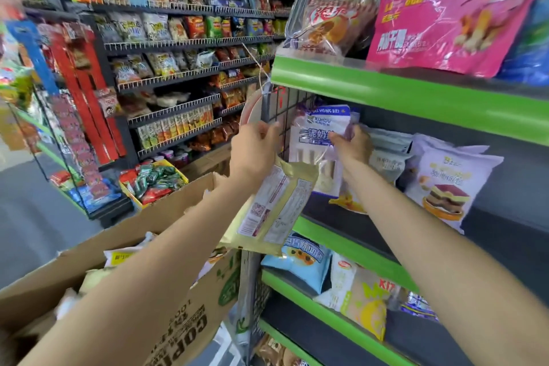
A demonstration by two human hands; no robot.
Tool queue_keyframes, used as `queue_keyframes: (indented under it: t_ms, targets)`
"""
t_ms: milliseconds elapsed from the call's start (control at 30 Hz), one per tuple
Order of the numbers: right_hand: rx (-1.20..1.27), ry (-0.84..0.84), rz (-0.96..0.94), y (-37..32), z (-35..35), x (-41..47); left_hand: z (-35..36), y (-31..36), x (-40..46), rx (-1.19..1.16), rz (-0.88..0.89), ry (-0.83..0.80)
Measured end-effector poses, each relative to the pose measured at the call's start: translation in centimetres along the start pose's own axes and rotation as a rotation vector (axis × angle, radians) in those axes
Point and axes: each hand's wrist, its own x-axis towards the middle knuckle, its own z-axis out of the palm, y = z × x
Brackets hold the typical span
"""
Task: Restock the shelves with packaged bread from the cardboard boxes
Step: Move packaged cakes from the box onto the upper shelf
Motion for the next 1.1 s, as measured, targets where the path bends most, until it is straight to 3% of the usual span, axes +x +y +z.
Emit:
queue_keyframes:
  t_ms: [200,367,633,733,800,867,933,1100]
  targets:
    - [-0.168,-0.097,-0.012,0.0,1.6,4.0,2.0,0.3,0.7,0.211,0.157,0.009]
    - [-0.397,-0.143,-0.127,0.3,1.3,5.6,3.4,-0.3,1.4,0.224,0.167,0.023]
    - [-0.524,-0.096,-0.121,1.6,1.7,6.5,4.5,-0.4,1.8,0.203,0.112,0.016]
    - [-0.627,-0.063,-0.253,1.9,2.0,6.6,4.5,-0.5,2.1,0.191,0.116,0.023]
    - [-0.779,0.007,-0.446,1.8,2.1,6.4,4.5,-0.6,2.1,0.203,0.128,0.024]
    - [-1.054,-0.012,-0.687,1.6,2.0,6.0,4.5,-0.7,2.0,0.214,0.137,0.023]
    - [-1.172,-0.035,-0.835,1.8,2.3,6.2,4.6,-0.7,2.0,0.217,0.14,0.027]
    - [-1.222,-0.208,-0.747,3.3,3.1,6.5,4.9,-0.8,2.2,0.221,0.127,0.021]
